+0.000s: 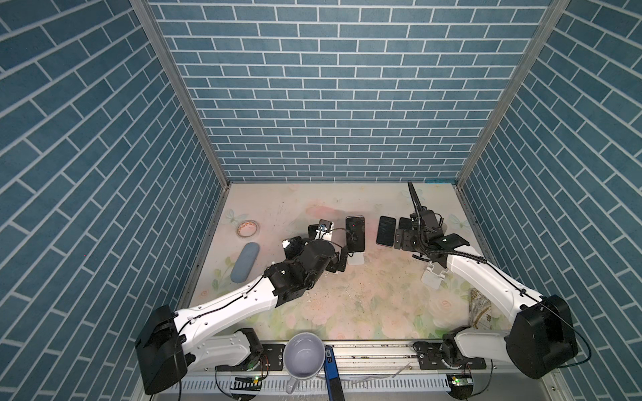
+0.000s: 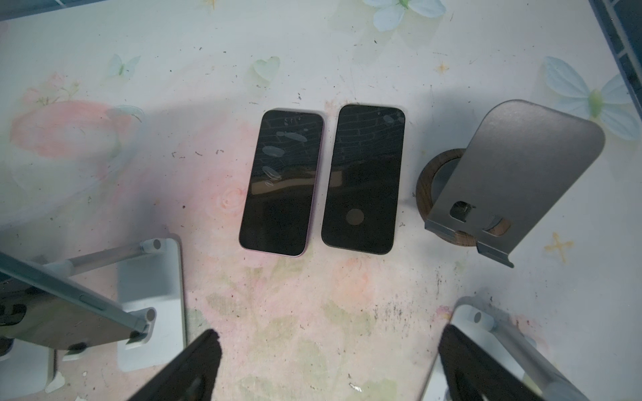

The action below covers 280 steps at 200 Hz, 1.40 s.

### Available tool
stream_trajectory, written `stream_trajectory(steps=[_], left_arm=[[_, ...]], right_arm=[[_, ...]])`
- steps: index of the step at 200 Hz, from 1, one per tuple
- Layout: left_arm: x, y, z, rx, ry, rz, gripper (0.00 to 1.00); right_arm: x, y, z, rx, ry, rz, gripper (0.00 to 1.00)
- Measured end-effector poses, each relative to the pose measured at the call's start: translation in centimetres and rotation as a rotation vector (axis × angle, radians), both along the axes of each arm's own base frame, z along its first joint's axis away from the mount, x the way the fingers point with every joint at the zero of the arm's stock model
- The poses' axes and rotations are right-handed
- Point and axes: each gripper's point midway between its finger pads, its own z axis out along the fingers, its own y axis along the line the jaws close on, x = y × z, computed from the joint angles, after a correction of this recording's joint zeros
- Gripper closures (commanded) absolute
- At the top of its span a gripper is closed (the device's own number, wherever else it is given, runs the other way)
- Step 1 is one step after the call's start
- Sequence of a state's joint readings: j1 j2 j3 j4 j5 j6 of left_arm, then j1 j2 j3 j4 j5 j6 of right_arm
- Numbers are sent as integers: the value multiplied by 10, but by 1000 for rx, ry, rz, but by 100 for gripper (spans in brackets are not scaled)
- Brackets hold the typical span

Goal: Remove the phone from the phone stand
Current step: 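Reach the left gripper to the teal-edged phone on the nearest stand, then close the left gripper on the top edge of the teal-edged phone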

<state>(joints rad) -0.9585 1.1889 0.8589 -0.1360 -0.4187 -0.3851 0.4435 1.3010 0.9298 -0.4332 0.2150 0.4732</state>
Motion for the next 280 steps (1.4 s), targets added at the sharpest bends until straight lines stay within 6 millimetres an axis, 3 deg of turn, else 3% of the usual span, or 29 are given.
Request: stream_trajectory(steps=[63,121,176,223,280], left_arm=[[10,-3,1,12,-3,120,0],[10,44,5,58,-13,357,0],[3,81,-4,100,29,464,0],[0,115,-30,93,122,536,0],[1,137,-64,80,263,560,0]], right_arm=[[-4,-1,-13,2,21,-6,1],[-3,0,-20,3,31,-11,1],[-1,2,-31,-4,57,-8,1],[-1,4,-34,1,67,-2,1],[-1,5,-41,-1,86,3,1]])
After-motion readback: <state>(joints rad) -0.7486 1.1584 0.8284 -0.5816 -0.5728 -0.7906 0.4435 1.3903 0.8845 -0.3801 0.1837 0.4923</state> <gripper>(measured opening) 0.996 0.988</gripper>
